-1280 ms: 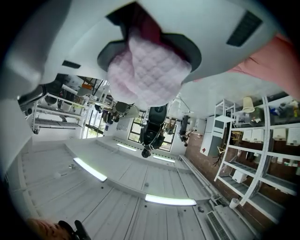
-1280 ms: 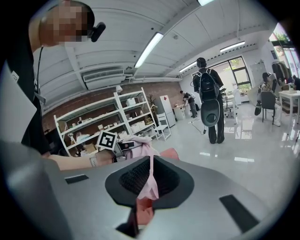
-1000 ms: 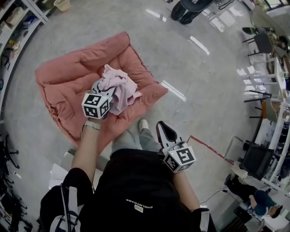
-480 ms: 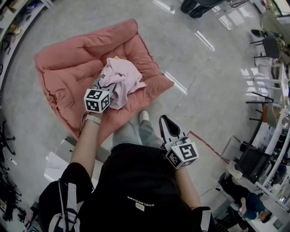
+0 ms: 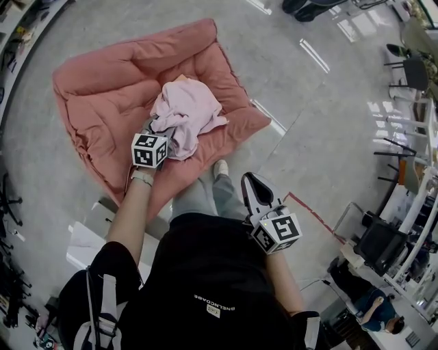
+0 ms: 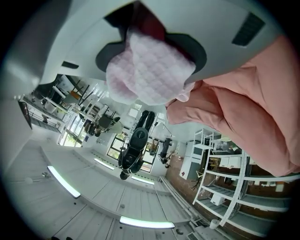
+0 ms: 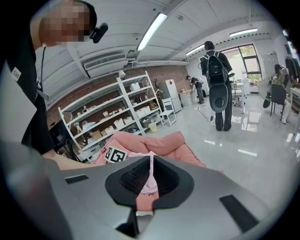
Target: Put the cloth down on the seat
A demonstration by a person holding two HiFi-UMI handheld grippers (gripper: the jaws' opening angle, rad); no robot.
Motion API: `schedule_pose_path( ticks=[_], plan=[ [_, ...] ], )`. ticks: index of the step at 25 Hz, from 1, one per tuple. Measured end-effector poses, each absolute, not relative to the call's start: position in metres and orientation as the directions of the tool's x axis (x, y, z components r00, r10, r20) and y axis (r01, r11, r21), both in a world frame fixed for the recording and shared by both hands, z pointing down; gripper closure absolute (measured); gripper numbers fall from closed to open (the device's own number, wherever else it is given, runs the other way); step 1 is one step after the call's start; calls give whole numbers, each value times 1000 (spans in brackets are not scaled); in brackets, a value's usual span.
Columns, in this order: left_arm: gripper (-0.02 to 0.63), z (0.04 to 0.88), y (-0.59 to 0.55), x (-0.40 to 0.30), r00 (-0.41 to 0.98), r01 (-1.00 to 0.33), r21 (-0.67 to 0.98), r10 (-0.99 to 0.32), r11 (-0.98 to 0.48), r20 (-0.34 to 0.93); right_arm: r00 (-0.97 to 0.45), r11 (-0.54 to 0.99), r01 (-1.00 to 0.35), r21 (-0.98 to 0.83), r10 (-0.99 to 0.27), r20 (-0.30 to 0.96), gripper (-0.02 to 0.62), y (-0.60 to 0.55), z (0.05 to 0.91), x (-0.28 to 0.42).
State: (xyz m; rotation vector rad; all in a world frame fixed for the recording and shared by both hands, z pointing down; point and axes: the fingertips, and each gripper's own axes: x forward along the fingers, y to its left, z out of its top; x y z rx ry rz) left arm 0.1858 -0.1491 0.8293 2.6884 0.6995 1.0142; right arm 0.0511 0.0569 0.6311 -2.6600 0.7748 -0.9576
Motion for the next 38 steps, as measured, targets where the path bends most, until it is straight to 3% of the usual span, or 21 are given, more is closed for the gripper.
schedule_pose_path(
  ticks=[25,38],
  plan=[
    [281,873,-185,169,603,270,291,397,-918,692,618,-823,-431,-371,-568,543,554,32,638,53],
    [281,814,-190,163,680,292,181,337,-939,651,601,-784,-490,-380,-620,505,554,36,625,48]
  ],
)
